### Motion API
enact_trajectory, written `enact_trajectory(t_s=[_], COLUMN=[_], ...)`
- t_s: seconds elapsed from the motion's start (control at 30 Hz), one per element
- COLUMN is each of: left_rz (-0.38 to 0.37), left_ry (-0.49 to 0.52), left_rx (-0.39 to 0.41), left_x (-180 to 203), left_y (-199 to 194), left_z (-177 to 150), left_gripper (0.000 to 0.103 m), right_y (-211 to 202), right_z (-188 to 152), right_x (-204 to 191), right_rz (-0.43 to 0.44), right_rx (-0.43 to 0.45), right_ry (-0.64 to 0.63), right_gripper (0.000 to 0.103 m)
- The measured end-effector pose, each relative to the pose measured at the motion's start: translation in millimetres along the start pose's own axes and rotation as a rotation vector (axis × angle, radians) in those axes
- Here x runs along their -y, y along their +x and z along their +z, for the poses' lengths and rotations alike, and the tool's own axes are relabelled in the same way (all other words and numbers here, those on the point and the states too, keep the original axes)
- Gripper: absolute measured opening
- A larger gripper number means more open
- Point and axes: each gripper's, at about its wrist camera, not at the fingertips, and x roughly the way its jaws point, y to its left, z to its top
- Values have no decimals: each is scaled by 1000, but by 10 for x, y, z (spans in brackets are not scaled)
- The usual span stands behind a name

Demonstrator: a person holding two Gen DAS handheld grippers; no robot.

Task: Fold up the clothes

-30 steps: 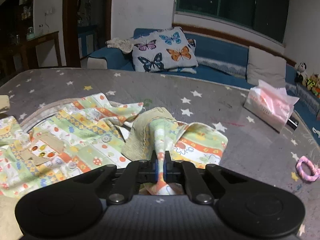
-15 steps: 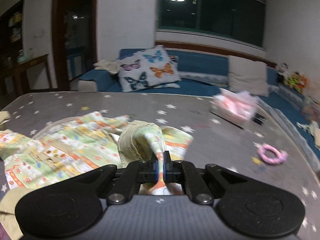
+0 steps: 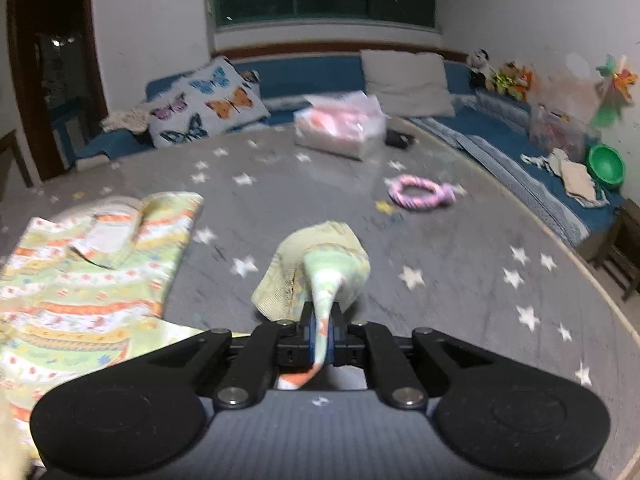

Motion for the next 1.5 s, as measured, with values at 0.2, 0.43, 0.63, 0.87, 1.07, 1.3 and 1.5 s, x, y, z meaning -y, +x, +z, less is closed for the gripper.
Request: enact_trajectory(t_s=[0.2,0.43,0.63,0.87,1.07,1.3,1.5], left_rz=[67,155,76,-4,-18,-25,-23], left_ry=[18,21,122,245,328,404,448], left_rx=[-26,18,34,6,-23,-45,-71], left_x=[-30,-34,404,1033,1402,1704,1861], left_y=[3,-90,6,341,685,1089,1398], left_z=[-28,84,185,224,283,379,430], left_gripper=[34,65,87,93,94,96,96], right_y=[59,-123,-144,99,449,813,1058], right_z=[-41,82,272,363,425,486,679], right_x=[173,167,-272,-1019,-1482,-1769,-1962], right_rz=[-78,-107,46,177,207,197,265], right_rx=[-15,26,27,-19,-70,-116,-129], right_ry=[40,14,-73,-241,-363,-438,-411], right_gripper=[22,42,56,57,57,57,57])
